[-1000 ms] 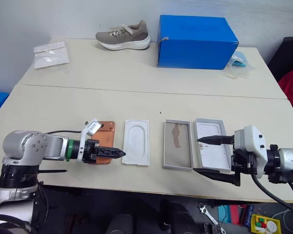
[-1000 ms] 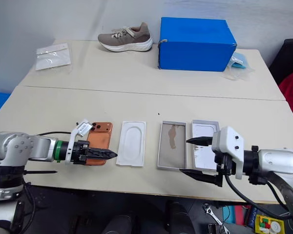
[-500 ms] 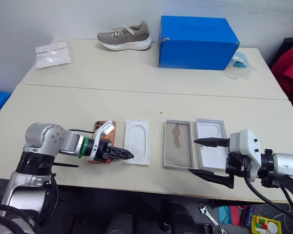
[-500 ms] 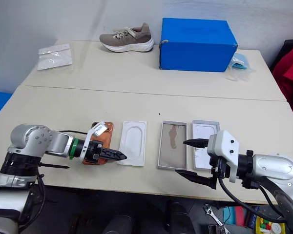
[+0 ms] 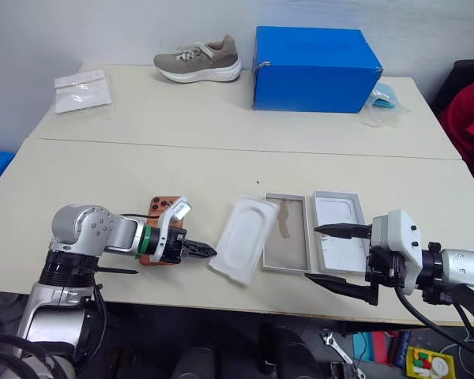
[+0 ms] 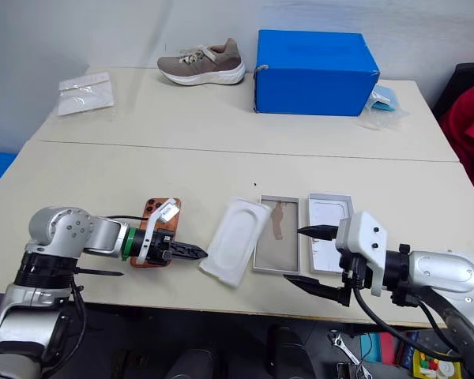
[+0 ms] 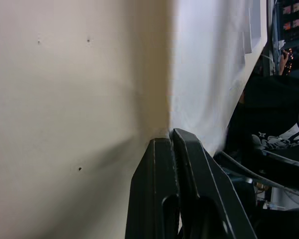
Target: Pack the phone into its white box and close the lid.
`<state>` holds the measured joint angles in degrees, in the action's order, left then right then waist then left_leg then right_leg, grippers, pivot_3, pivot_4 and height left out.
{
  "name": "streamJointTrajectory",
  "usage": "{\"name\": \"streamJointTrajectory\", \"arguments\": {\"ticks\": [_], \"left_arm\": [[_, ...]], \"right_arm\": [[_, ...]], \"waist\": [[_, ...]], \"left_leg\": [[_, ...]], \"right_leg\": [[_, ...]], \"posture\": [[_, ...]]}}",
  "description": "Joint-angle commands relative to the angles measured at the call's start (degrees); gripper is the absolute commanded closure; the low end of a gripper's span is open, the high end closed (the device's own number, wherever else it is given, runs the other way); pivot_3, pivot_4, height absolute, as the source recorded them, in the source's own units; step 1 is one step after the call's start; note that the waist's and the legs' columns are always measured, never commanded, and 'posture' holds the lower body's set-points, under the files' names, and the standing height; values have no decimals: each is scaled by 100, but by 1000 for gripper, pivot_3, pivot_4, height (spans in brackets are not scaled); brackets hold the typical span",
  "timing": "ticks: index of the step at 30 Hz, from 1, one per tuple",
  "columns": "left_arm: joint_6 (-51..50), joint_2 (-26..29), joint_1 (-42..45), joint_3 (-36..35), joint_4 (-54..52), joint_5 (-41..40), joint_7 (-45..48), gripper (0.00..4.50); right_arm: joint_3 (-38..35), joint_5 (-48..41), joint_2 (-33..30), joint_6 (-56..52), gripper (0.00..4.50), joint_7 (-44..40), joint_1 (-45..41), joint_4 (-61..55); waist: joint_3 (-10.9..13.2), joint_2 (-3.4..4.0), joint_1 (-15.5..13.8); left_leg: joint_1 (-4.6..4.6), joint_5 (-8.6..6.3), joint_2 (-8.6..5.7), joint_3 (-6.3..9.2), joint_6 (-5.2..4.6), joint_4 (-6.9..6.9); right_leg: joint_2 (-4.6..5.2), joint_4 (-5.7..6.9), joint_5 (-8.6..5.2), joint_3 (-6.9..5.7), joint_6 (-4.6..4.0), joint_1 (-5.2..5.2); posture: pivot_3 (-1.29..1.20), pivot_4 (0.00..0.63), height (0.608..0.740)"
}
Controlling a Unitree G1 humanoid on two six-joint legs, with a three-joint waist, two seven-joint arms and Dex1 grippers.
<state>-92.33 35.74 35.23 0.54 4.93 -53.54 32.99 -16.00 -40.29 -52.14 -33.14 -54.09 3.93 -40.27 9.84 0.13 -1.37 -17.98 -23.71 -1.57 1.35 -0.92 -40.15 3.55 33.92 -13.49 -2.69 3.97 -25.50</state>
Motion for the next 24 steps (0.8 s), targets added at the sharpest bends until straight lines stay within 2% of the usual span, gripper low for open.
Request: {"name": "streamJointTrajectory", "arguments": {"ticks": [1,5,11,15,20,24], "left_arm": [[-17,93,-29,-253,-58,-160,-33,4445],[-17,332,81,-432,-110,-415,36,4445],[-17,329,258,-555,-152,-928,-235,4445],[-17,8,514,-832,91,-1467,-744,4445],[-17,-732,722,-905,141,-1377,-1946,4445],[-17,-1223,756,-1149,109,-1710,-2572,4445]], "right_arm": [[-43,-41,17,108,0,-8,-56,-44],[-63,-48,19,132,0,-46,-40,21],[-118,-3,34,190,0,-62,80,88],[-231,-42,36,191,0,-40,205,65],[-354,-70,39,182,0,13,317,28],[-276,199,-7,303,0,26,426,2]], "waist": [[0,0,2],[1,-1,2],[1,-2,-16],[1,-3,-14],[1,-4,-12],[1,-7,-15]], "left_leg": [[0,0,0,0,0,0],[-1,0,1,1,0,1],[-6,1,0,7,-1,0],[-13,1,-1,13,-1,-1],[-10,1,-2,13,0,-1],[-11,2,-3,13,1,-3]], "right_leg": [[0,1,0,0,0,0],[-1,3,0,-1,0,-2],[2,3,0,-4,0,-1],[3,4,1,-10,1,-1],[2,8,2,-9,3,-1],[1,14,3,-10,5,-1]], "posture": [[0,150,740],[0,150,740],[0,150,740],[0,150,740],[0,150,740],[0,150,740]]}}
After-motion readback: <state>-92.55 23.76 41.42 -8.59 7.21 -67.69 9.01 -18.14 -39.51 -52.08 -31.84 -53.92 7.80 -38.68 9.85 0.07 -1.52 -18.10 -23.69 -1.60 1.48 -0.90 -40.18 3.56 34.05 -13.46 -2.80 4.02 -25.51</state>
